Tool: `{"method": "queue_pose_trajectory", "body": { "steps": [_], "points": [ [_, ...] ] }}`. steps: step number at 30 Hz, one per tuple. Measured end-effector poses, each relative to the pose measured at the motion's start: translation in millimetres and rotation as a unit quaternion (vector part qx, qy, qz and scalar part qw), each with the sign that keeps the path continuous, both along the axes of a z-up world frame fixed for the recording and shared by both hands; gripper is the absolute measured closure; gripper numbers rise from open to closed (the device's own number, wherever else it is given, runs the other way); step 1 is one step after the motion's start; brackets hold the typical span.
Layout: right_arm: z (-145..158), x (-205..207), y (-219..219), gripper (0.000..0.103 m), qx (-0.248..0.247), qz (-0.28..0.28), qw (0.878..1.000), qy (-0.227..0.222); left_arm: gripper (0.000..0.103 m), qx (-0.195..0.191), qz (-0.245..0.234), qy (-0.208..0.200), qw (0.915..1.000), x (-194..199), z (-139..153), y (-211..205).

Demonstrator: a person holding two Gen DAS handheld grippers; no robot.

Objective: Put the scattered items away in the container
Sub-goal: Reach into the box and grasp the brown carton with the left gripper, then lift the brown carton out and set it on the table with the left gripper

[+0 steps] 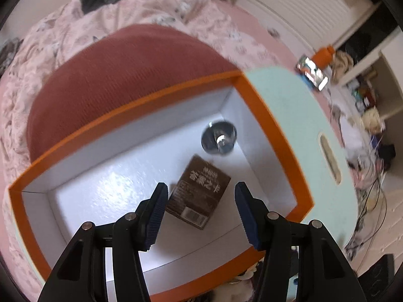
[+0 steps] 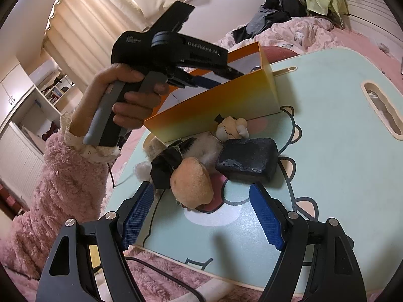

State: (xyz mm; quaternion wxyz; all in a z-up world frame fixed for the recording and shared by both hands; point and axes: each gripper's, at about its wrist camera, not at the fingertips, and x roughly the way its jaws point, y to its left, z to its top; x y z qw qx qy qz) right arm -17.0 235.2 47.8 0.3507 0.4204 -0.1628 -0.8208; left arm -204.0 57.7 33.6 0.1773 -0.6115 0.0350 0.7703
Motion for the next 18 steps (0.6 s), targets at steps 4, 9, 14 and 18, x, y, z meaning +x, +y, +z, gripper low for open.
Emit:
{"method": "queue_pose_trajectory", "body": {
  "steps": [4, 9, 14, 18],
  "points": [
    [0, -1, 0, 0.025, 0.001, -0.001, 1.0, 0.0, 0.045, 0.005, 0.014, -0.003, 0.9999, -8, -7, -5],
    [-1, -2, 1, 0.025, -0.001, -0.001, 1.0, -0.004, 0.062, 0.021, 0.026, 0.01, 0.9994, -8, -4, -17],
    [-1, -2, 2, 0.025, -0.002, -0.001, 1.0, -0.005, 0.063, 0.025, 0.029, 0.042, 0.9984, -1, 10, -25],
    [-1, -2, 2, 0.025, -0.001, -0.001, 1.0, -0.005, 0.063, 0.054, 0.024, 0.083, 0.9948, 18, 42, -31]
  ]
}}
